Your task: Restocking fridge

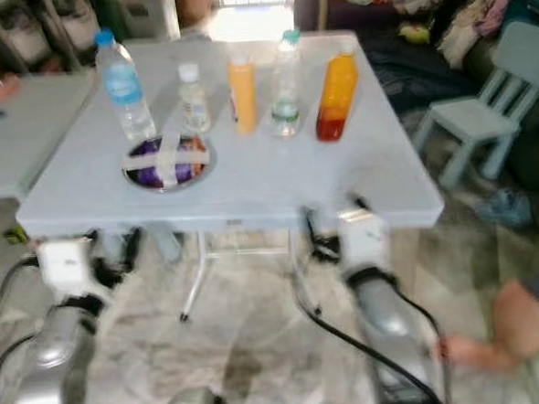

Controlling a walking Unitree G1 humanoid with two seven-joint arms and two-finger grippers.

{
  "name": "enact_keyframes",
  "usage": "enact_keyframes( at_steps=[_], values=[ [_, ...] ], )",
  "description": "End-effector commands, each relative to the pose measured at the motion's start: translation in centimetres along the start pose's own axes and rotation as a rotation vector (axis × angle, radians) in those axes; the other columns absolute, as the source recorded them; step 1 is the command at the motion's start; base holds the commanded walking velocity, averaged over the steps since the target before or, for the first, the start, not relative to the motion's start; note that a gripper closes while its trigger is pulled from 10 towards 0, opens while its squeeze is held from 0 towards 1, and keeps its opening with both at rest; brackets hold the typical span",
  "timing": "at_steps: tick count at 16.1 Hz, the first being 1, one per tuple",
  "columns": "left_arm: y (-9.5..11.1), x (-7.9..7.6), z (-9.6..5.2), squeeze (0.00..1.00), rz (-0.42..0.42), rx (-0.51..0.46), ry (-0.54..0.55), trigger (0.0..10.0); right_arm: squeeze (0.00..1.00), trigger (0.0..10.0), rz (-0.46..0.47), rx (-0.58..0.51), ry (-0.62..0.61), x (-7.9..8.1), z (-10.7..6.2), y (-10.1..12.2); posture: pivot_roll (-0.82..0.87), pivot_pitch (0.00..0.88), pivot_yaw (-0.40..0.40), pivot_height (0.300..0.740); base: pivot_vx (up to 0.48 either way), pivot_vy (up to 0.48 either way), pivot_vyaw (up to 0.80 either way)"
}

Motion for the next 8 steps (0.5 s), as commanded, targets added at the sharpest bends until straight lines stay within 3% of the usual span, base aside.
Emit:
enact_keyframes(
  at_steps=[1, 4, 8],
  values=[
    [0.04, -0.59, 0.22, 0.00, -0.006, -0.001, -0.012, 10.0, 0.00, 10.0, -0.015, 0.021, -0.020, -0.91, -0.31, -0.28, 0.03, 0.000, 0.019, 0.740, 0.000, 0.431, 0.00],
    [0.18, -0.83, 0.47, 0.00, -0.007, -0.008, -0.016, 10.0, 0.00, 10.0, -0.015, 0.028, -0.016, -0.81, -0.16, -0.40, 0.03, 0.000, 0.020, 0.740, 0.000, 0.435, 0.00],
    [0.23, -1.04, 0.66, 0.00, -0.010, -0.007, -0.023, 10.0, 0.00, 10.0, -0.010, 0.036, -0.010, -0.52, -0.07, -0.57, 0.03, 0.000, 0.022, 0.740, 0.000, 0.438, -0.80]
  ],
)
Point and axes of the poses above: a point about 5 cm out from each wrist's last joint towards the gripper, its own z axis pointing out of the wrist towards the gripper, its own y axis along the axis of the wrist's last joint, x = y × z, the point moved 2 cm from there along z, pointing out of the wrist towards the gripper, and after that the axes turned 2 degrees about z, right-handed, at the moved point
